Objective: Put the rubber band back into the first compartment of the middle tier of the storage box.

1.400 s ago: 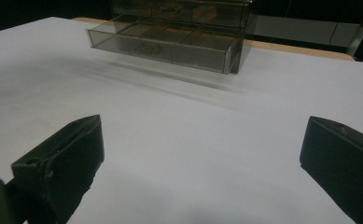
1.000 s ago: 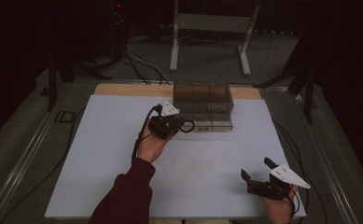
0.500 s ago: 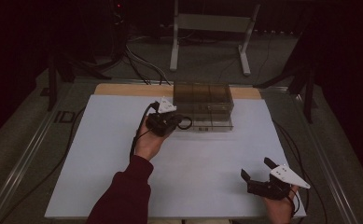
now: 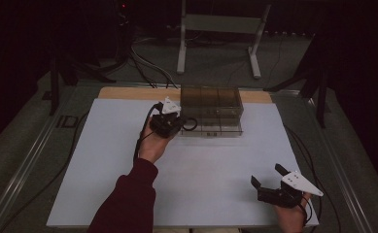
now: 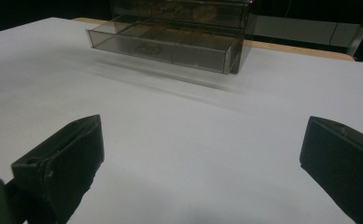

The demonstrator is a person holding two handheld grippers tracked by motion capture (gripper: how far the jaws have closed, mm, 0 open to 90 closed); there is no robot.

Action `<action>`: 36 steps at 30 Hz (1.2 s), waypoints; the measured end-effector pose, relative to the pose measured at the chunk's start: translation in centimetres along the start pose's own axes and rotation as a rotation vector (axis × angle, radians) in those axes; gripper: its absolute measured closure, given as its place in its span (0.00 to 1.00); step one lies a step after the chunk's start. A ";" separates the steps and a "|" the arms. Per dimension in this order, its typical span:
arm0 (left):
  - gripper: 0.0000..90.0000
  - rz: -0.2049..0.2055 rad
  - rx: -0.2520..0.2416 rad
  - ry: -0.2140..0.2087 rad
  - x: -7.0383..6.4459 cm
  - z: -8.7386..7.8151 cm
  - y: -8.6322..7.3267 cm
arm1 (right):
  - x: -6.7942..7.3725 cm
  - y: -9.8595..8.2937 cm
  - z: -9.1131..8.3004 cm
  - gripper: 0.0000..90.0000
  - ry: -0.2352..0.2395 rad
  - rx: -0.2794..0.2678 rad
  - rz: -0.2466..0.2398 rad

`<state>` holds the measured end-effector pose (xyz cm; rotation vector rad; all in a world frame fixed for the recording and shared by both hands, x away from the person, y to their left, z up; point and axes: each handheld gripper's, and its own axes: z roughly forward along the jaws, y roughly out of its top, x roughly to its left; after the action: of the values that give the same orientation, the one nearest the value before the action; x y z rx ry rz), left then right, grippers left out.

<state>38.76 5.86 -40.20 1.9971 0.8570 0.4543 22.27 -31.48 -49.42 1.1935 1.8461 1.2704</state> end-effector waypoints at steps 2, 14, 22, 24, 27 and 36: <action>0.99 -0.001 0.001 0.001 0.1 0.2 -0.1 | 0.0 0.0 0.0 0.00 0.000 0.000 0.000; 0.99 -0.003 -0.001 0.014 0.6 1.1 -0.2 | 0.0 0.0 0.0 0.00 0.001 -0.002 0.000; 0.99 -0.005 0.006 0.024 0.9 1.6 -0.2 | 0.0 0.0 0.0 0.00 0.002 -0.002 0.001; 0.99 -0.004 0.009 0.024 0.9 1.8 -0.2 | 0.0 0.0 0.0 0.00 0.002 -0.002 0.000; 0.99 -0.007 0.016 0.027 1.1 2.1 -0.3 | 0.0 0.0 0.0 0.00 0.001 -0.001 0.002; 0.99 -0.026 0.020 0.039 1.5 2.8 -0.5 | 0.0 0.0 0.1 0.00 0.001 -0.001 0.000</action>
<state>41.31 5.51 -42.10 1.9985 0.9136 0.4732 22.34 -31.48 -49.44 1.1926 1.8460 1.2726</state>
